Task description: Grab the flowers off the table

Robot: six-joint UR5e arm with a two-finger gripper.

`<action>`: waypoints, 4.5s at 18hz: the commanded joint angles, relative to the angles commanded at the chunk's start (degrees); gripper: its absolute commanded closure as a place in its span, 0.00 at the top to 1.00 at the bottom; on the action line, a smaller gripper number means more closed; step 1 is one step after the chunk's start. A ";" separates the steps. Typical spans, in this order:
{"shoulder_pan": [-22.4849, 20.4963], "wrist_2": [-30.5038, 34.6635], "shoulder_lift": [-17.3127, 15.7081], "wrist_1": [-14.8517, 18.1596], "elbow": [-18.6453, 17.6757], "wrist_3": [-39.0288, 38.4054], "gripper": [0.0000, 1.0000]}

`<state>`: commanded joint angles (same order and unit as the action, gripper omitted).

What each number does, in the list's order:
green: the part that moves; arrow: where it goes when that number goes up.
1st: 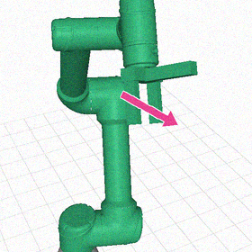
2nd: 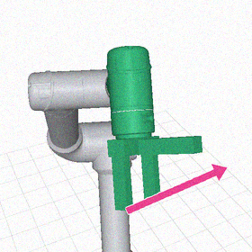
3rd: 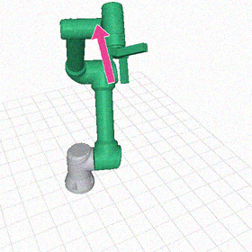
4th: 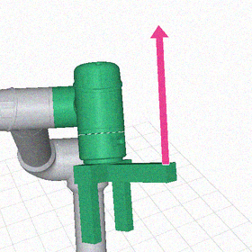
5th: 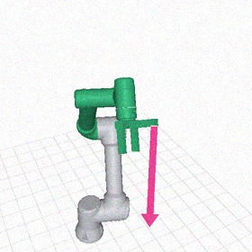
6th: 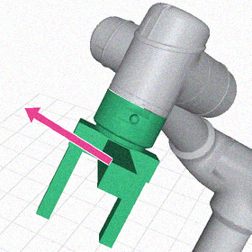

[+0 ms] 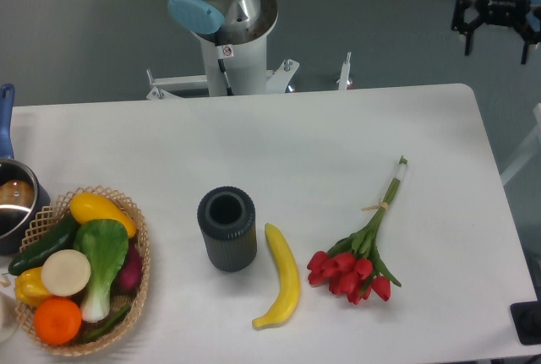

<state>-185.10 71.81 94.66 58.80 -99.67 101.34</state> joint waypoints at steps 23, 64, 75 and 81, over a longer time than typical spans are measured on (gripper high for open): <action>10.98 0.70 3.68 -12.92 -7.03 -29.52 1.00; 23.20 1.06 25.31 -13.45 -1.32 -29.18 0.98; 24.26 1.06 26.28 -13.36 -0.53 -29.36 0.83; 24.26 1.06 26.19 -13.27 -0.62 -29.79 0.42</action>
<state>-160.84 72.86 120.85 45.53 -100.28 71.54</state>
